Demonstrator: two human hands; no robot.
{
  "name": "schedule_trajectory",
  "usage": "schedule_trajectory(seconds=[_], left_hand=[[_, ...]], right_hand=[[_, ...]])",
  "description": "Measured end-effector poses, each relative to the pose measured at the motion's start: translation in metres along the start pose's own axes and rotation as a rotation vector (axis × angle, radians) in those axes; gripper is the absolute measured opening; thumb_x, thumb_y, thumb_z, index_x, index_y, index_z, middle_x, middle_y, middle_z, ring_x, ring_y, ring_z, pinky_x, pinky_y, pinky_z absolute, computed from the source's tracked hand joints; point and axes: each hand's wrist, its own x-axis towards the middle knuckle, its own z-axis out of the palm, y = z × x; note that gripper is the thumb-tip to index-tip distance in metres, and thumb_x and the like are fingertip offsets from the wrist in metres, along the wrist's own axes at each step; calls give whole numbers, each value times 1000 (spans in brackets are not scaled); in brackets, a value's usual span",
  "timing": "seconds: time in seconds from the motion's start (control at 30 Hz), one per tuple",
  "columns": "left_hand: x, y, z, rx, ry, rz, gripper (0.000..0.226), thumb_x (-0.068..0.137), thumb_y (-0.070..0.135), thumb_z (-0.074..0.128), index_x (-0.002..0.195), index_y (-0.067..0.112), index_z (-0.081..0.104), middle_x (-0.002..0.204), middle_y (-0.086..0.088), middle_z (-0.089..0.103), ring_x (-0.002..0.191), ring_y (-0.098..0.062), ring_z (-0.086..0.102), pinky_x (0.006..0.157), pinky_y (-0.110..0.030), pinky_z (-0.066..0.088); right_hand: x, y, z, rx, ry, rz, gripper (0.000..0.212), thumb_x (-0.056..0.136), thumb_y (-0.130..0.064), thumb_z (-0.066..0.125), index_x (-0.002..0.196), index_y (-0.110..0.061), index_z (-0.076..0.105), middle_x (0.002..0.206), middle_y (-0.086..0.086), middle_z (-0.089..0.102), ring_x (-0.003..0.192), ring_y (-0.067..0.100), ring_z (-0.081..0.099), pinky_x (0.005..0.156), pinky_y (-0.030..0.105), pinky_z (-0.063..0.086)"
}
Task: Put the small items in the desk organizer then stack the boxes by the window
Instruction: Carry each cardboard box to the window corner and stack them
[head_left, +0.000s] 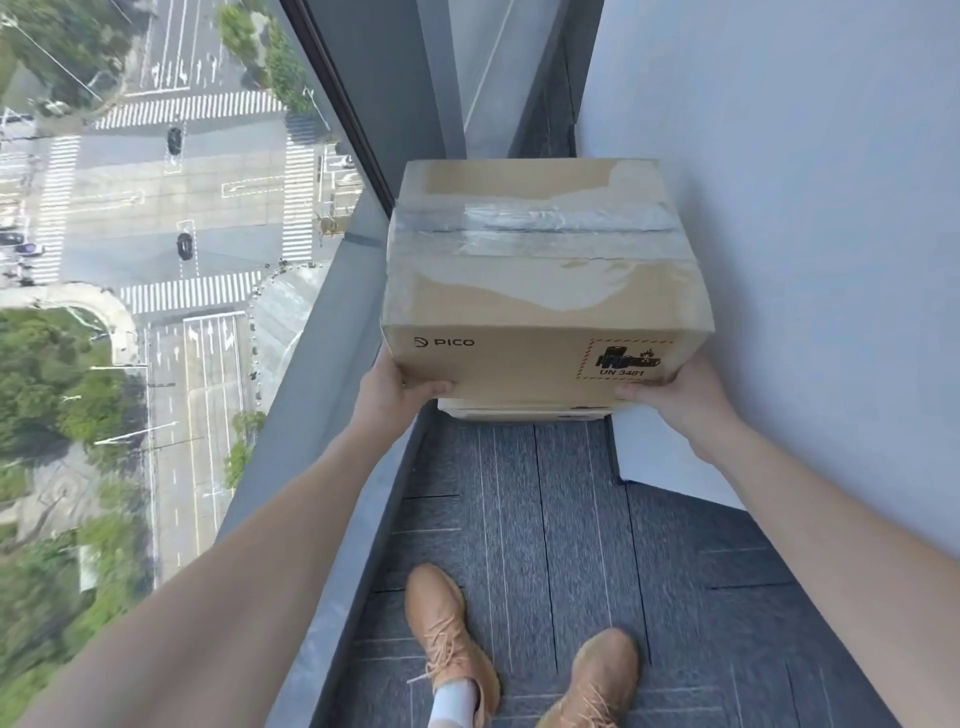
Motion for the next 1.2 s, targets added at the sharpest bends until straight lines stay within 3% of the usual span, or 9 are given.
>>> schedule_trajectory(seconds=[0.1,0.33,0.4,0.47,0.53,0.7,0.87,1.1,1.2], left_hand=[[0,-18,14,10,27,-32,56,73,19,87,118,18,53,102,11,66,88,-4,62,72,-14,45],[14,-51,40,32,73,-54,46,77,27,85,115,12,63,105,1,72,99,-18,66,84,-32,52],[15,-54,46,12,51,-74,40,78,27,83,113,15,66,105,5,71,100,-16,66,87,-31,51],[14,-56,51,-32,46,-105,35,79,24,83,110,21,67,105,5,71,102,-15,66,90,-30,51],[15,-62,54,-64,46,-110,36,78,22,84,110,22,68,109,3,73,105,-15,67,96,-35,53],[18,-70,54,-99,50,-99,33,74,23,86,94,41,66,107,9,75,106,-11,69,101,-42,52],[11,-61,67,-108,23,-106,28,80,19,82,104,25,69,104,9,72,99,-9,65,90,-24,47],[13,-62,68,-116,50,-115,42,78,22,84,118,15,70,107,6,73,102,-10,67,95,-29,51],[11,-64,67,-133,68,-118,37,79,23,83,111,22,66,104,9,71,102,-10,66,93,-29,49]], right_hand=[[9,18,12,-45,11,-8,34,73,0,83,99,-18,70,94,-9,72,84,-4,67,68,11,49],[31,51,18,-92,92,81,29,74,-19,86,91,-1,71,77,0,63,69,8,57,54,17,43],[33,60,20,-76,96,133,40,77,-23,84,100,7,71,93,3,70,83,9,64,70,19,51],[30,67,22,-71,103,178,67,75,-33,84,110,20,62,123,21,65,114,31,62,100,43,47],[27,73,25,-79,99,168,83,74,-37,85,116,27,52,134,32,52,125,41,52,106,56,37],[25,73,27,-90,100,181,76,80,-34,79,126,19,52,138,24,54,128,35,51,108,42,38],[22,82,18,9,58,216,83,78,-40,80,133,14,50,143,19,52,134,34,48,112,39,34],[26,82,15,2,28,204,42,84,-24,77,119,-2,67,124,2,65,96,-1,55,76,8,39],[27,78,15,30,59,148,45,88,-19,74,128,-4,59,111,-3,52,103,5,45,81,9,31]])
